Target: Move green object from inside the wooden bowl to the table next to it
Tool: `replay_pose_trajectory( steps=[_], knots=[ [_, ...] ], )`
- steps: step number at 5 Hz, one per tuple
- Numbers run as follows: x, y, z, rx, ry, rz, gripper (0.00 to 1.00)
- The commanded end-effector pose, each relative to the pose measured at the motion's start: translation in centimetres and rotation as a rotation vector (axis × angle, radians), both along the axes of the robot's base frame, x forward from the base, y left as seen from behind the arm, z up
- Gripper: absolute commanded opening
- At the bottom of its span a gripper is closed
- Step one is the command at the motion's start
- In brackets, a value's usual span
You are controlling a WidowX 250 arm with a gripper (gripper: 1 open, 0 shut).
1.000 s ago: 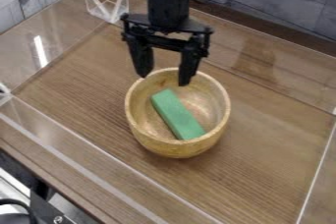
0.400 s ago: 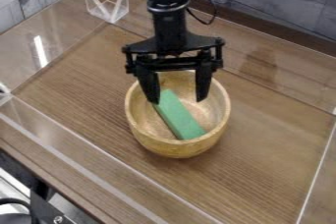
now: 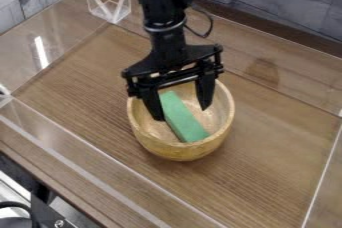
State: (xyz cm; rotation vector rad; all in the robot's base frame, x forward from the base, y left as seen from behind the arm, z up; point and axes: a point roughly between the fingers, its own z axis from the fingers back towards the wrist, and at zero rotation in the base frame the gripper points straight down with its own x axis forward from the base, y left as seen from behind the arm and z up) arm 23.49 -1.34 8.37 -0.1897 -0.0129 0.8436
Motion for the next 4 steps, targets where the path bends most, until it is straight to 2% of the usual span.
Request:
replay_pose_trajectory(
  steps=[1, 3, 4],
  knots=[
    [0.27, 0.34, 0.34, -0.009, -0.058, 0.078, 1.00],
    [0.73, 0.01, -0.11, -0.018, -0.087, 0.227, 1.00],
    [1.04, 0.87, 0.17, -0.016, -0.094, 0.241, 1.00]
  ],
)
